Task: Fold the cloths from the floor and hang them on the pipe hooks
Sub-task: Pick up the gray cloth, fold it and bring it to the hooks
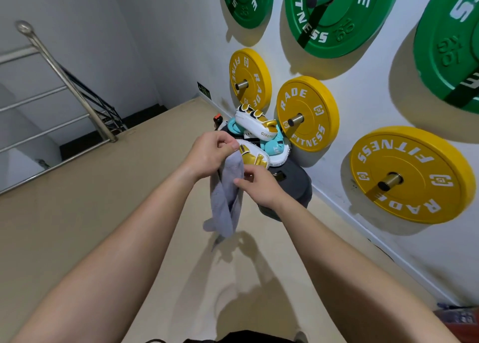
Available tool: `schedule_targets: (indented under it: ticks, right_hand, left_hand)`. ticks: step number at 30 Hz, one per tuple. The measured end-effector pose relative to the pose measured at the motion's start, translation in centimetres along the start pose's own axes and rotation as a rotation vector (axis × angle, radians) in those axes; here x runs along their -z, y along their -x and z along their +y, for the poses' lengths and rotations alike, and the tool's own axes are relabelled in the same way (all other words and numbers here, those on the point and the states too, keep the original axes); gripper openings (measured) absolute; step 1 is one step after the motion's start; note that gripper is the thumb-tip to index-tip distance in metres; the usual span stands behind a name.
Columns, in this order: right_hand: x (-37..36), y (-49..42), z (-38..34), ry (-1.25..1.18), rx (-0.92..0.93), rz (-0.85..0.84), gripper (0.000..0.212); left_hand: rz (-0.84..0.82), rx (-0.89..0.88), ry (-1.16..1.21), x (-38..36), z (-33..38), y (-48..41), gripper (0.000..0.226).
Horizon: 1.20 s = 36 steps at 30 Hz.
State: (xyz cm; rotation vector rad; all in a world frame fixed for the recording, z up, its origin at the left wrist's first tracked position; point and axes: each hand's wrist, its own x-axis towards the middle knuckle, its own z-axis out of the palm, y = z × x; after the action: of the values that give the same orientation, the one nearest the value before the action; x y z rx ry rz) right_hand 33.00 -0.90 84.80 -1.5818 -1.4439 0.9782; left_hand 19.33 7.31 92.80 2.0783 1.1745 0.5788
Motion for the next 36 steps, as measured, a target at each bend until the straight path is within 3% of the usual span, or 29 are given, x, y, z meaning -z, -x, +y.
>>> schedule_targets:
  ticks: [4, 8, 13, 15, 18, 20, 23, 28, 36]
  right_hand:
    - [-1.3, 0.1, 0.5, 0.094, -0.068, -0.005, 0.006]
    - [-2.4, 0.8, 2.3, 0.182, -0.183, 0.032, 0.023]
    - [-2.0, 2.1, 5.0, 0.119, -0.250, 0.066, 0.017]
    - [-1.1, 2.3, 5.2, 0.058, -0.219, 0.095, 0.015]
    - [-0.1, 2.2, 4.8, -0.045, -0.169, 0.097, 0.006]
    - [0.1, 2.2, 4.4, -0.090, -0.138, 0.114, 0.006]
    - [0.4, 2.5, 4.3, -0.124, -0.117, 0.123, 0.007]
    - [1.8, 3.5, 5.2, -0.131, -0.171, 0.178, 0.005]
    - [2.8, 4.5, 7.3, 0.110, -0.287, 0.258, 0.015]
  left_hand:
    - [0.129, 0.053, 0.054, 2.4, -0.4, 0.6, 0.013]
    - [0.233, 0.077, 0.072, 3.8, -0.7, 1.1, 0.014]
    - [0.460, 0.218, 0.033, 4.4, -4.0, 1.7, 0.010]
    - [0.392, 0.282, -0.012, 3.2, -5.2, 2.0, 0.012]
    - [0.080, 0.296, -0.052, -0.3, -5.1, 2.6, 0.016]
    - [-0.103, 0.240, -0.016, -2.7, -4.4, 3.3, 0.005]
    - [-0.307, 0.112, 0.040, -5.3, -4.1, 3.8, 0.015]
    - [-0.337, 0.101, -0.031, -6.8, -3.9, 2.9, 0.018]
    - [-0.258, -0.006, -0.032, -4.2, -0.5, 0.8, 0.016]
